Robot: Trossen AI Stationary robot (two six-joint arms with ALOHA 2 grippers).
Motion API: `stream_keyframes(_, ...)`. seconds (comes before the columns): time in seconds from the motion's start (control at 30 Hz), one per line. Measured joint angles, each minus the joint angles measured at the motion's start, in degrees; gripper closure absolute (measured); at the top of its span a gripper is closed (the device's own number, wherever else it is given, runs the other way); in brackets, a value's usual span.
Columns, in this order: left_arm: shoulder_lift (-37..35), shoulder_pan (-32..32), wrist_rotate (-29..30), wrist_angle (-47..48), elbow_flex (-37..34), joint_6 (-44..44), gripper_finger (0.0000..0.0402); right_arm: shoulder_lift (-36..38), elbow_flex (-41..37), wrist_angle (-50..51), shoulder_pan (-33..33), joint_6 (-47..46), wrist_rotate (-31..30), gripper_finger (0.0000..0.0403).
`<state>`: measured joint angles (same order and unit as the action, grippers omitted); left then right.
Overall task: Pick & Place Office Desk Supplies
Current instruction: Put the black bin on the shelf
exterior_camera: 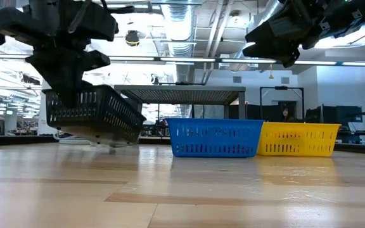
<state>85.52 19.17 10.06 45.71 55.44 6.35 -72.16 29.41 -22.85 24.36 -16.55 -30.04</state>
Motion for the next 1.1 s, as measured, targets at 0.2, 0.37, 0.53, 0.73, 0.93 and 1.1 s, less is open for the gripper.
stream_keyframes(0.2, 0.0, 2.2, 1.7, 2.9, 1.1, 3.0, 0.0401, 0.0, 0.0, 0.0, 0.0, -0.4, 0.0, 0.0214)
stream_keyframes(0.37, 0.0, 3.5, 3.8, 7.7, 5.5, 4.2, 0.0401, 0.0, 0.0, -0.3, 0.0, -0.4, 0.0, 0.0214)
stream_keyframes(0.53, -0.1, 4.0, 5.2, 12.6, 11.2, 4.7, 0.0401, 0.0, 0.0, -0.3, 0.0, -0.7, 0.0, 0.0214)
stream_keyframes(0.73, -0.1, 4.0, 6.0, 17.1, 15.7, 5.1, 0.0401, 0.0, 0.0, -0.3, 0.0, -1.1, 0.0, 0.0214)
stream_keyframes(0.93, -0.1, 4.0, 8.5, 23.7, 20.4, 5.9, 0.0402, 0.0, 0.0, -0.3, 0.0, -1.0, 0.0, 0.0214)
stream_keyframes(1.1, -0.1, 3.6, 11.9, 28.7, 25.5, 5.9, 0.0401, 0.0, 0.0, -0.3, 0.0, -1.0, 0.0, 0.0214)
